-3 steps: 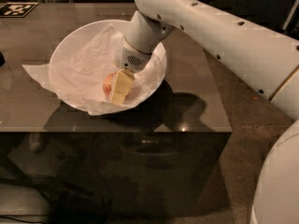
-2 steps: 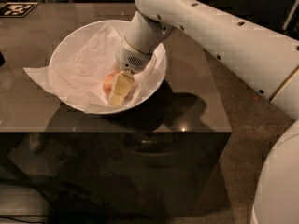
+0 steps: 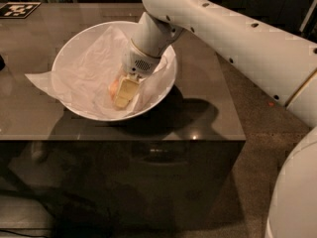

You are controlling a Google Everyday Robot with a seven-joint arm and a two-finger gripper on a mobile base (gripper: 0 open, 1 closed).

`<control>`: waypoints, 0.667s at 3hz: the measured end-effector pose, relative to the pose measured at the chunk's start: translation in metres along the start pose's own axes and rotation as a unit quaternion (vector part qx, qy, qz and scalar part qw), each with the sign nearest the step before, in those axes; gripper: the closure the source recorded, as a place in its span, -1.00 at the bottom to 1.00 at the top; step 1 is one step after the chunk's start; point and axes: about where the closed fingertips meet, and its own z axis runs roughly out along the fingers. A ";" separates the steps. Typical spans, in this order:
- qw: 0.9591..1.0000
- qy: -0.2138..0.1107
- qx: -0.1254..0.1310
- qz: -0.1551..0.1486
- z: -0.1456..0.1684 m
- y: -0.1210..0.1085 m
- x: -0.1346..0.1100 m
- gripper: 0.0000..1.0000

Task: Pick apple from white bowl

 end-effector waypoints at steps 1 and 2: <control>1.000 0.000 0.000 0.000 0.000 0.000 0.000 0.79; 1.000 -0.021 -0.005 0.002 -0.011 0.000 -0.004 1.00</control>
Offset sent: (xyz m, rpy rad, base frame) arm 0.0013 -0.0089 0.0301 0.0945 0.0300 -0.0019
